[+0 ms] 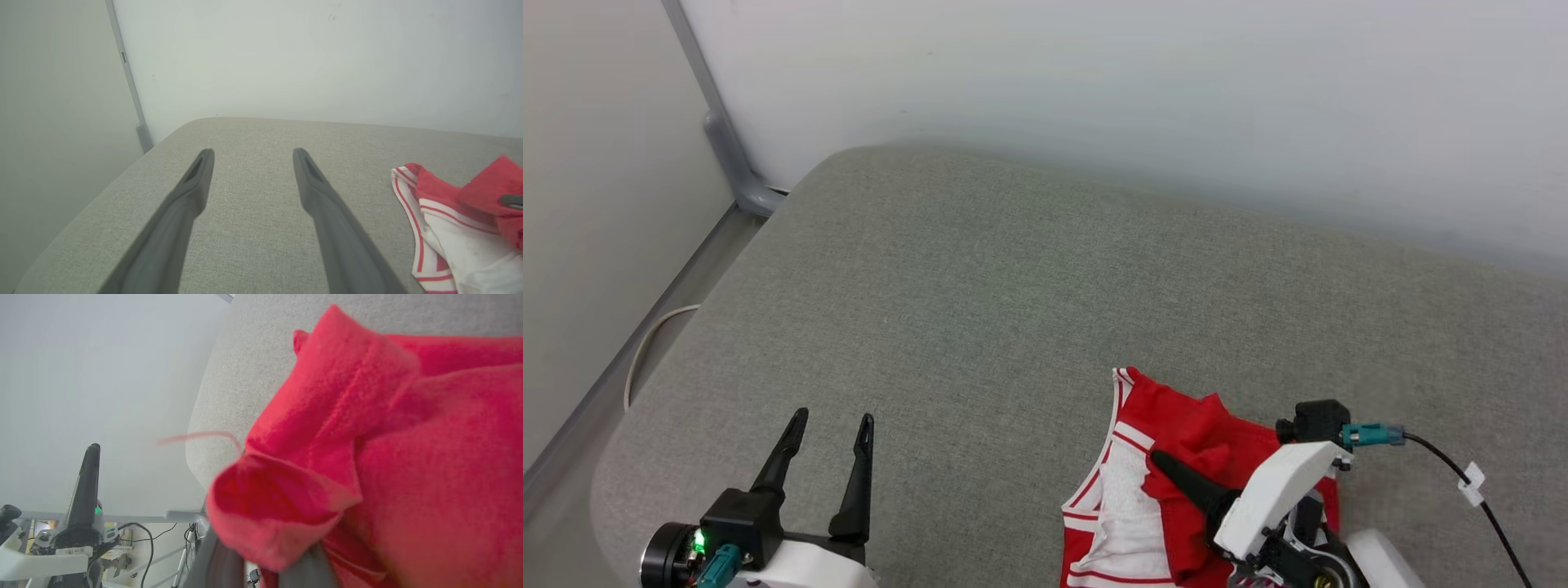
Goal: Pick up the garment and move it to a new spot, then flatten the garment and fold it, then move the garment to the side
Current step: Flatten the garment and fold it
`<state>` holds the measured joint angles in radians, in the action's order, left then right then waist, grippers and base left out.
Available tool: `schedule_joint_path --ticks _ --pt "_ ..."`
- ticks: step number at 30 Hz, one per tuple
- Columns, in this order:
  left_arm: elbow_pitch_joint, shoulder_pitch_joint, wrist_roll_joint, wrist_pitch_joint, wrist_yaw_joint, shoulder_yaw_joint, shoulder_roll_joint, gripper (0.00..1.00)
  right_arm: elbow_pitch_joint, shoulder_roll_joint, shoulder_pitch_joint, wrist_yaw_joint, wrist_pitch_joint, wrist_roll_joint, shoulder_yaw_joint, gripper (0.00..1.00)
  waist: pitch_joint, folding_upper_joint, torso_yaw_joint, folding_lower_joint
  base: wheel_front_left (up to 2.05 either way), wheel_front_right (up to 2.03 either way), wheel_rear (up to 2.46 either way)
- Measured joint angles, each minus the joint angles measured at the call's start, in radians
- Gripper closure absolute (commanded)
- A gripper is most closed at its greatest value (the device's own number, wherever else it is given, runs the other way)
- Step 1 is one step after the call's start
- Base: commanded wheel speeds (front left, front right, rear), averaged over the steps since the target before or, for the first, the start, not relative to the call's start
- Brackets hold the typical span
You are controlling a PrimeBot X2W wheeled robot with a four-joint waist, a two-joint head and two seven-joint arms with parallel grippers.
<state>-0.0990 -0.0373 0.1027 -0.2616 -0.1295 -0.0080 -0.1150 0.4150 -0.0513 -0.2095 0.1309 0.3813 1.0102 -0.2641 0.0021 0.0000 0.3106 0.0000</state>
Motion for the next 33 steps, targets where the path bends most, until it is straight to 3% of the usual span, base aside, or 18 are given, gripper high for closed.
schedule_joint_path --ticks 2,3,4,14,21,27,33 --pt "0.0 0.0 0.0 0.0 0.0 0.0 0.0 0.0 0.049 0.001 -0.03 0.0 -0.024 -0.005 -0.02 0.97 0.003 0.0 0.003 0.0 0.0 0.0 0.0" --pt "-0.001 0.0 0.0 0.0 0.0 0.001 0.0 0.0 0.075 0.001 -0.042 0.0 -0.039 -0.018 -0.032 0.53 0.005 0.0 0.004 0.0 0.0 0.0 0.0" --pt "-0.002 0.0 0.0 0.0 0.0 0.002 0.0 0.0 0.095 0.001 -0.055 0.0 -0.048 -0.027 -0.042 0.0 0.007 0.0 0.005 0.0 0.0 0.0 0.0" --pt "-0.008 0.002 0.013 0.0 0.0 0.014 0.003 0.0 0.109 0.001 -0.111 0.0 -0.084 0.023 -0.176 0.0 -0.002 0.0 -0.004 0.0 0.0 0.0 0.0" --pt "0.008 0.002 0.013 0.0 0.0 0.009 0.006 0.0 0.075 0.002 -0.146 0.0 -0.1 0.045 -0.2 0.0 -0.024 0.0 -0.031 0.0 0.0 0.0 0.0" --pt "0.039 0.003 0.013 0.0 0.0 -0.001 0.018 0.0 0.013 -0.021 -0.204 0.0 -0.108 -0.242 -0.129 0.0 -0.029 0.0 -0.067 0.0 0.0 0.0 0.0" --pt "0.067 0.02 0.013 -0.001 0.0 -0.017 0.026 0.0 -0.135 -0.187 -0.2 0.0 -0.17 -0.546 -0.072 0.0 -0.024 0.0 -0.101 0.0 0.0 0.0 0.0"
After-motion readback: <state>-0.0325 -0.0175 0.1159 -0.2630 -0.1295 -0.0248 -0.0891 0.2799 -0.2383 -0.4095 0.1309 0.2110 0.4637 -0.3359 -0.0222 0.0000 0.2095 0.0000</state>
